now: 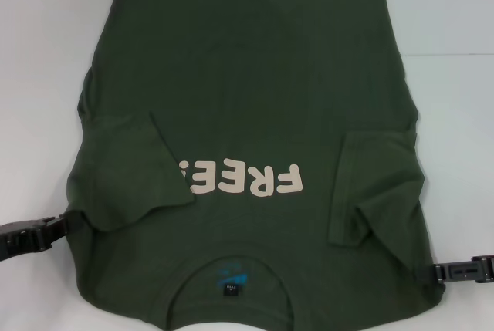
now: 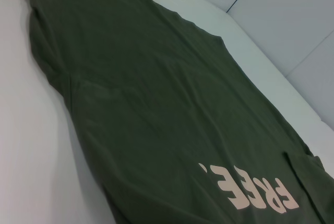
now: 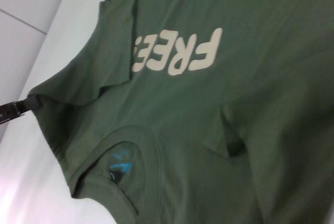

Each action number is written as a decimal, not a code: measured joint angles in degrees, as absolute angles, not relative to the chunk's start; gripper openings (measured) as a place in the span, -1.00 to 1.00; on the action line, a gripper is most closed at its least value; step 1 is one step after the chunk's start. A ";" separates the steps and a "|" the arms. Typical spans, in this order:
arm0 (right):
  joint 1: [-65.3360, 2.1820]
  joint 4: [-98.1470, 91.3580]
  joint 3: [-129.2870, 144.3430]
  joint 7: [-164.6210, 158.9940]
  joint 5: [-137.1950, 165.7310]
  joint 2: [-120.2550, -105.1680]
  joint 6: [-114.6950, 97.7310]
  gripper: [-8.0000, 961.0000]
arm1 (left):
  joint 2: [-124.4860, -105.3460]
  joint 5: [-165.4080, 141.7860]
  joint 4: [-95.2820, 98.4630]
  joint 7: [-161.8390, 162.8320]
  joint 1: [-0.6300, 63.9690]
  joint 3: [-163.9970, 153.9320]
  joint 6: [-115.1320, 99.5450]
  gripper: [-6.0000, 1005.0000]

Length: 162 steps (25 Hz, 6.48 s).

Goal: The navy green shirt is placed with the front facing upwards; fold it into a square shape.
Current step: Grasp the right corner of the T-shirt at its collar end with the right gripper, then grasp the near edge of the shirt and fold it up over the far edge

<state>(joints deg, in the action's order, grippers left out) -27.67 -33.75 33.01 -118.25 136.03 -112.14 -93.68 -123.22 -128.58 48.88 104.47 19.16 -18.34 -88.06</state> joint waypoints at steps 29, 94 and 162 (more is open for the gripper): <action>-26.57 -33.49 33.31 -119.36 137.20 -111.67 -93.75 0.69 | -123.22 -128.39 48.87 104.50 19.60 -18.28 -88.06 -0.95; -28.33 -34.01 33.22 -123.87 140.56 -110.45 -93.81 -0.53 | -123.22 -127.74 48.87 104.17 19.86 -18.19 -87.19 -0.95; -29.54 -34.02 34.61 -125.01 142.47 -110.84 -91.84 -0.96 | -122.75 -126.99 48.87 104.44 20.20 -18.15 -86.94 -0.95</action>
<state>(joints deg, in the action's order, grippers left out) -29.54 -34.02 34.61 -125.01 142.47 -110.84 -91.84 -122.75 -126.99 48.87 104.44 20.20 -18.15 -86.94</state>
